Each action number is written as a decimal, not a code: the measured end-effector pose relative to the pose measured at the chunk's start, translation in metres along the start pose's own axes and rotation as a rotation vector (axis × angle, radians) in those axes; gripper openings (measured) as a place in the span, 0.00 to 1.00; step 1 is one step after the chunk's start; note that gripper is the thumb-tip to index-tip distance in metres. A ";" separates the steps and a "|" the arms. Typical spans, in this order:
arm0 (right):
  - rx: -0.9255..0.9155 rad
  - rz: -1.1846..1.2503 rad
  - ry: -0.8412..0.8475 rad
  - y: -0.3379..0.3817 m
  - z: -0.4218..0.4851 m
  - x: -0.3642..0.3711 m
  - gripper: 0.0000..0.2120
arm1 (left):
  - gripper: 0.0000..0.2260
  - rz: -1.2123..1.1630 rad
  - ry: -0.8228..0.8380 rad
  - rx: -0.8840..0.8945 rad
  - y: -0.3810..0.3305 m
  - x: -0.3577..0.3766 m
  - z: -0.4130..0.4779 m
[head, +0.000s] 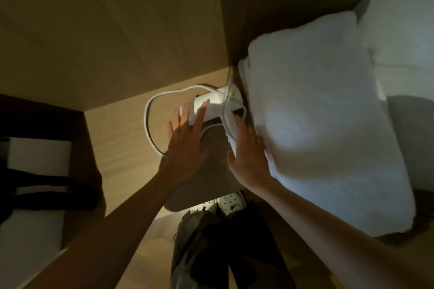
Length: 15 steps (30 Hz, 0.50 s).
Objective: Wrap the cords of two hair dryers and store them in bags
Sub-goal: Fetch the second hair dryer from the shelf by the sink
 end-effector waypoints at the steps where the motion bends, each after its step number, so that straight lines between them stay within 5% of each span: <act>1: 0.003 -0.020 -0.015 -0.003 0.003 0.005 0.41 | 0.48 0.019 -0.019 0.000 0.002 0.008 0.003; 15: -0.017 -0.187 0.037 -0.022 0.024 0.029 0.46 | 0.53 0.085 -0.024 0.098 -0.010 0.030 0.065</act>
Point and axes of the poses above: each hand's wrist, its own z-axis towards the middle knuckle, its own x-axis out of the palm, y = z × x, the point moved 4 cm from there along z, towards the middle knuckle, and after that the axes turned 14 degrees about -x, right-handed, at the moved point
